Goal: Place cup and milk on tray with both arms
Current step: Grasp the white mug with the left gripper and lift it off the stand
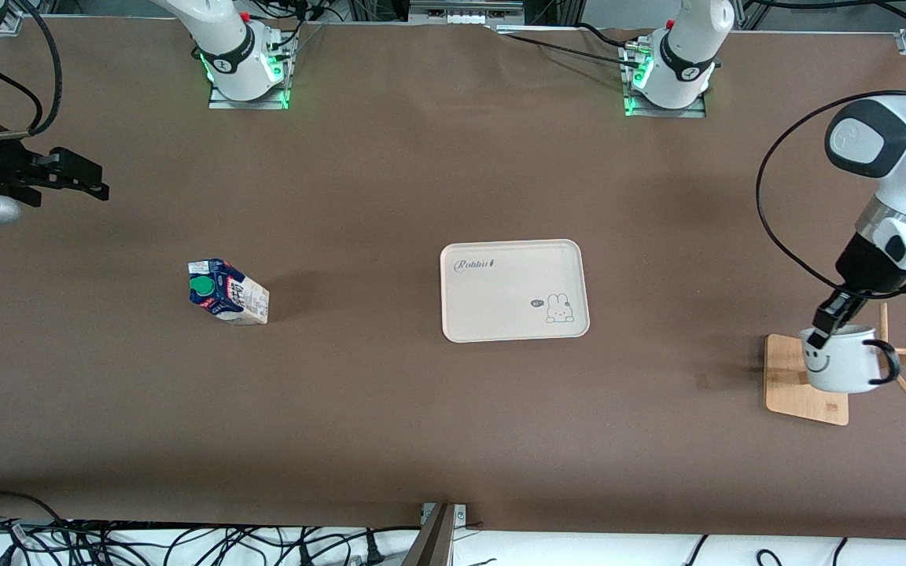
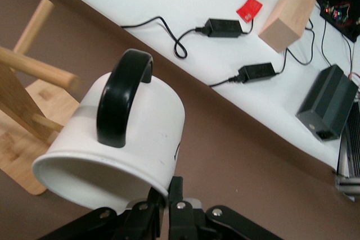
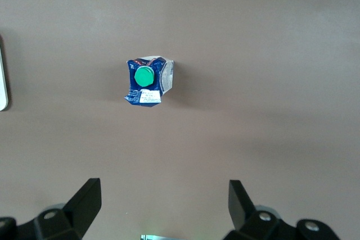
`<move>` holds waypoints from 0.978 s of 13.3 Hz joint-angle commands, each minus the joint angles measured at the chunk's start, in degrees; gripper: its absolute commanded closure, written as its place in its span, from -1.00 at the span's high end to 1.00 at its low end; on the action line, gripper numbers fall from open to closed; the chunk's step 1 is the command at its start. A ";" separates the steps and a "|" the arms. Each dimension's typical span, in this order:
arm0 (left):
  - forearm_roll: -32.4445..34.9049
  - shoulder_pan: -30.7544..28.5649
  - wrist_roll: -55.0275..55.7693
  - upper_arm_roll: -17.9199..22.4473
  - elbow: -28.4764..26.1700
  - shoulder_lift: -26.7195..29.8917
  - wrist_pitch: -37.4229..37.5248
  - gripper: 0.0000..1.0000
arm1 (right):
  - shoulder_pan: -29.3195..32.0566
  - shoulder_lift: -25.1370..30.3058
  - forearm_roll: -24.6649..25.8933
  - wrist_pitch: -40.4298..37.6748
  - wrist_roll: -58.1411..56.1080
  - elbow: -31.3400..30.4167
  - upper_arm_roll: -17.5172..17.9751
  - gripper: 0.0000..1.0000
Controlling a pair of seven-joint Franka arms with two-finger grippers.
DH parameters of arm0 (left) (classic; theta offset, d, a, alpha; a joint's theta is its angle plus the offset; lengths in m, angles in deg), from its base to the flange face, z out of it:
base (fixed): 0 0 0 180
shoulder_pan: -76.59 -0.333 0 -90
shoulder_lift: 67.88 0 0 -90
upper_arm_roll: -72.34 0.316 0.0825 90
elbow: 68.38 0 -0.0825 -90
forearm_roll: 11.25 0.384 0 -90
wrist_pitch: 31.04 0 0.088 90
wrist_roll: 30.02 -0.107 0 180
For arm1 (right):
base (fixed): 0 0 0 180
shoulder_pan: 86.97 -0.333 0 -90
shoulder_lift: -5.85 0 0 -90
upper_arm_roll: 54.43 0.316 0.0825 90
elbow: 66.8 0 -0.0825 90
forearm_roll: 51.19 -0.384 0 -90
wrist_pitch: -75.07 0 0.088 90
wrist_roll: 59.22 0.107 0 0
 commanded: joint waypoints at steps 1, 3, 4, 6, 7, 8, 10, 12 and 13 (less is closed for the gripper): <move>-0.87 -0.29 -2.04 -3.22 0.74 4.55 11.65 -1.00 | 0.06 -0.17 0.76 -0.29 0.24 0.80 0.10 1.00; -0.79 -0.38 -2.21 -3.94 5.03 5.71 25.77 -1.00 | 0.06 -0.17 0.76 -0.29 0.24 0.80 0.10 1.00; -0.79 -0.38 -2.12 -4.20 9.40 5.36 34.64 -1.00 | 0.06 -0.17 0.76 -0.29 0.24 0.80 0.10 1.00; -0.79 -0.29 -2.12 -4.29 16.97 3.26 48.20 -1.00 | 0.06 -0.17 0.76 -0.20 0.24 0.80 0.10 1.00; -0.79 -0.20 -2.12 -4.29 19.70 2.29 53.48 -1.00 | 0.06 -0.17 0.76 -0.20 0.24 0.80 0.10 1.00; -0.79 -0.03 -2.12 -4.38 22.25 1.50 58.58 -1.00 | -0.03 -0.17 0.76 -0.20 0.24 0.80 0.10 1.00; -0.79 1.46 -2.21 -4.46 27.61 -1.65 67.82 -1.00 | 0.06 -0.17 0.76 -0.20 0.24 0.80 0.10 1.00; -0.87 4.61 -1.95 -4.47 30.88 -4.30 74.77 -1.00 | 0.06 -0.17 0.85 -0.20 0.24 0.72 0.10 1.00; -0.79 7.16 -1.77 -4.46 30.89 -4.48 76.11 -1.00 | 0.06 -0.17 0.85 -0.20 0.24 0.72 0.10 1.00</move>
